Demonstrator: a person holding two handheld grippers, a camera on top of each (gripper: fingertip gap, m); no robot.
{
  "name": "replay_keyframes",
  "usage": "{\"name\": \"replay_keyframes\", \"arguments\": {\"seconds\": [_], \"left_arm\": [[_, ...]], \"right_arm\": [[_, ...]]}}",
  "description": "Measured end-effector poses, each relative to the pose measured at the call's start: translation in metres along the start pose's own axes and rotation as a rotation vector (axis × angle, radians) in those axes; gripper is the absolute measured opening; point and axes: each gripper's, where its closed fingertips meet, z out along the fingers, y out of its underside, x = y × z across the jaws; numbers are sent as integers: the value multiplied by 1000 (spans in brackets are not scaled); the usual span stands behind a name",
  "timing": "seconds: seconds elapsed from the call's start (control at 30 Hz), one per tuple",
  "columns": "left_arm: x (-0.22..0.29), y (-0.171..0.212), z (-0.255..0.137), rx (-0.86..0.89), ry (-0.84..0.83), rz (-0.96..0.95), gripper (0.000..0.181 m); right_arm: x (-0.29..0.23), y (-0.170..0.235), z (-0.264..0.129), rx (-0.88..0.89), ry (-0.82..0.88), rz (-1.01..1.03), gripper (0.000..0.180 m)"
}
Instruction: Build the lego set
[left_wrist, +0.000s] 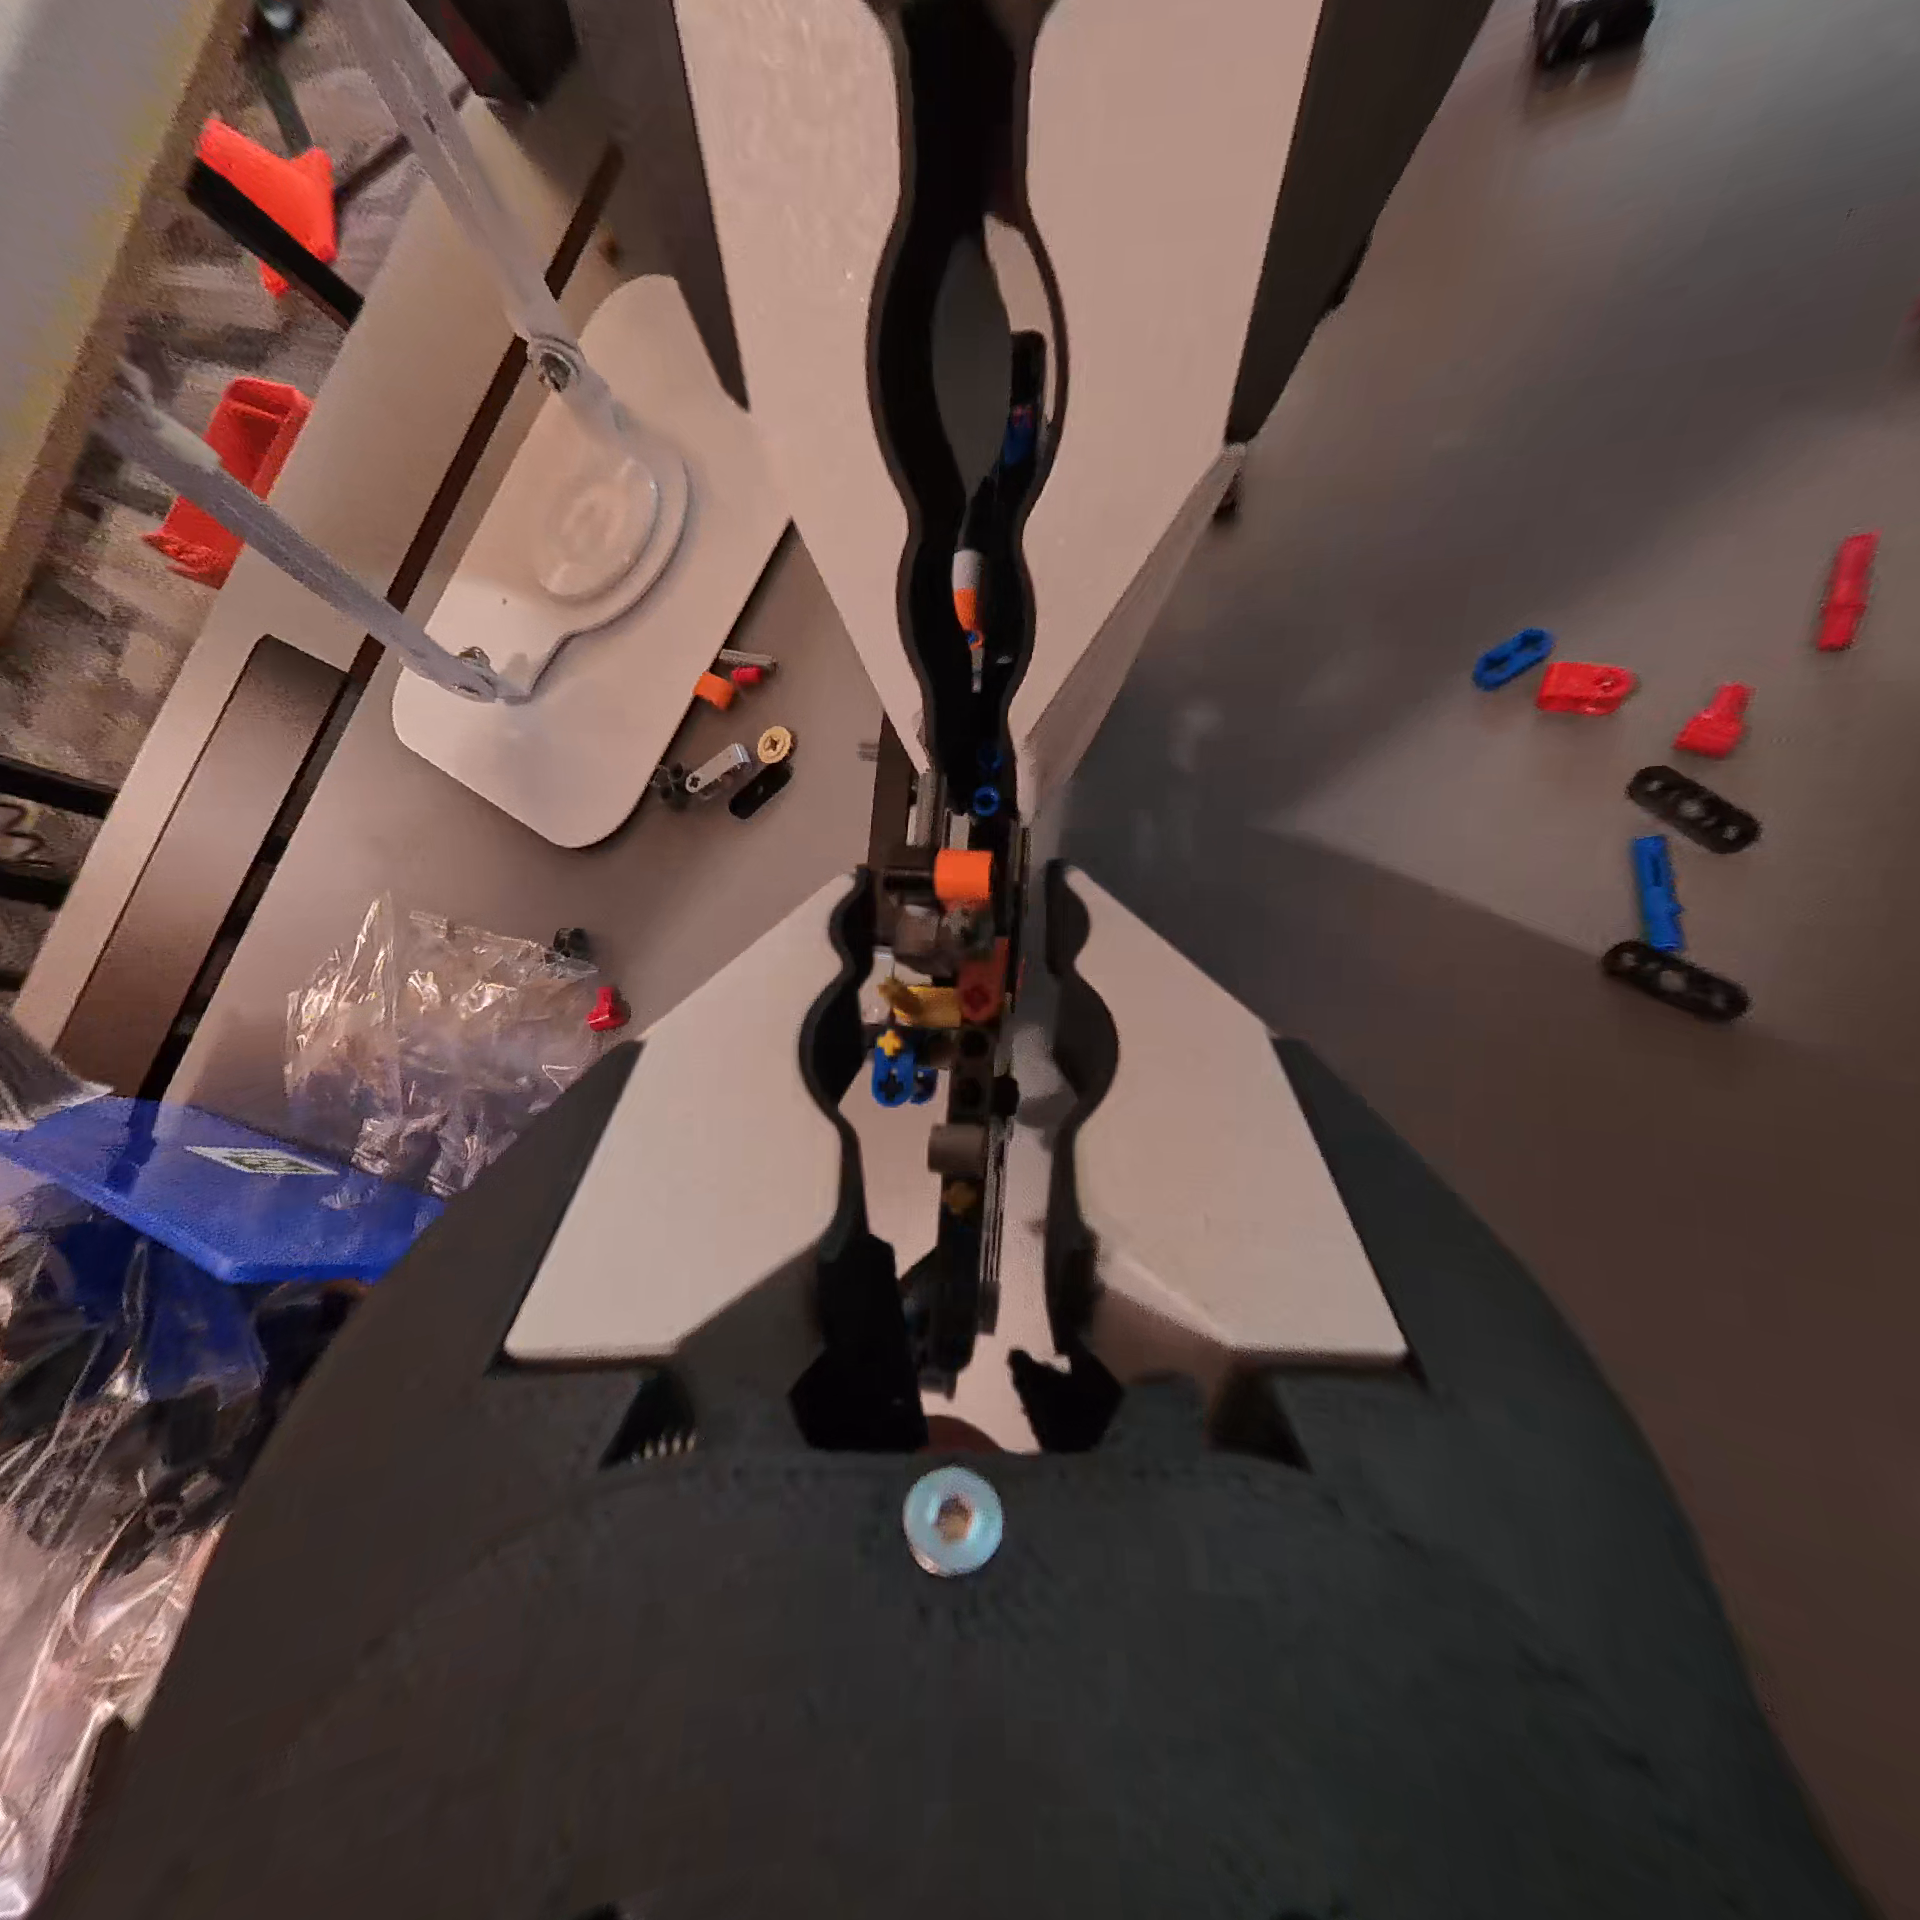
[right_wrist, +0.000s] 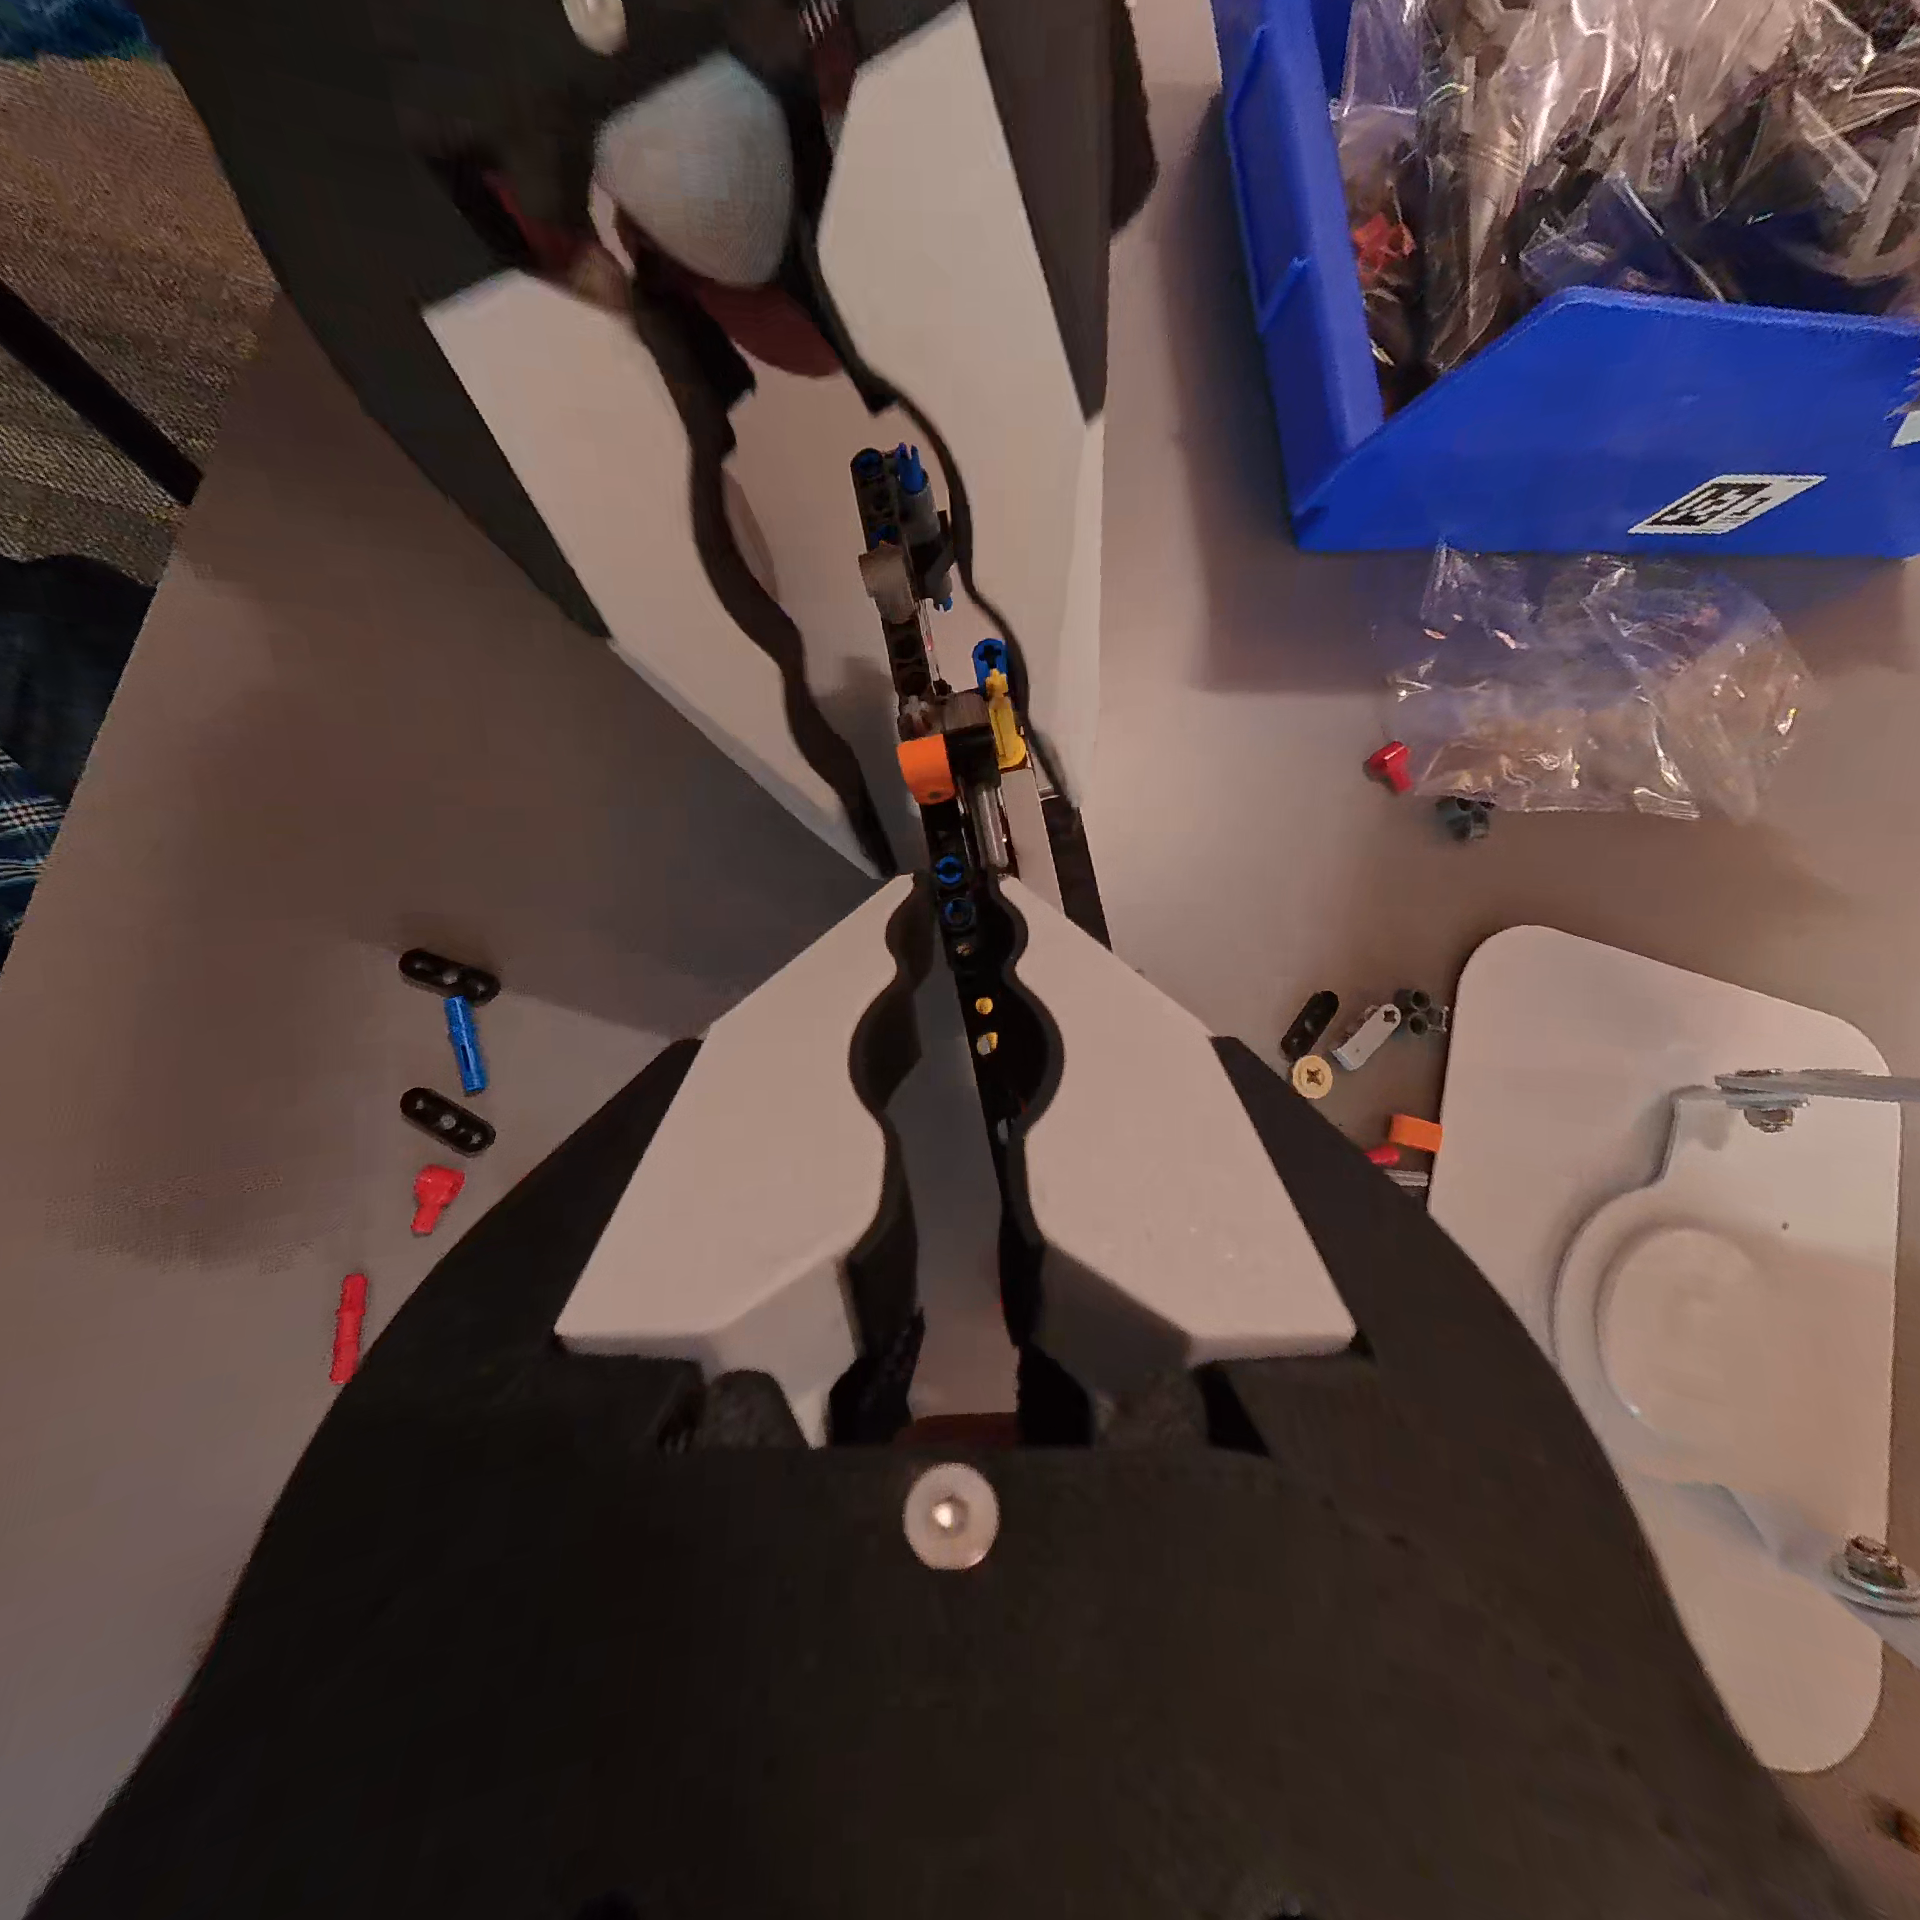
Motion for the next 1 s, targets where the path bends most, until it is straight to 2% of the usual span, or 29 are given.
{"name": "replay_keyframes", "arguments": {"seconds": [0.07, 0.27, 0.53, 0.67, 1.0], "left_arm": [[1, 1, 5, -10, 3, -5, 19], [4, -2, 7, 14, 21, -20, 16], [8, -2, 9, -6, 50, 26, 16], [9, -1, 9, 0, 50, 39, 15], [14, -4, 7, 53, 69, 68, 16]], "right_arm": [[-1, 0, -1, 0, -1, 8, 5], [-2, 3, -3, -5, -1, 54, 6], [-4, 7, -4, -151, 63, -102, 5], [-5, 7, -4, -170, 93, -174, 5], [-12, 7, -5, -51, 102, -43, 4]]}}
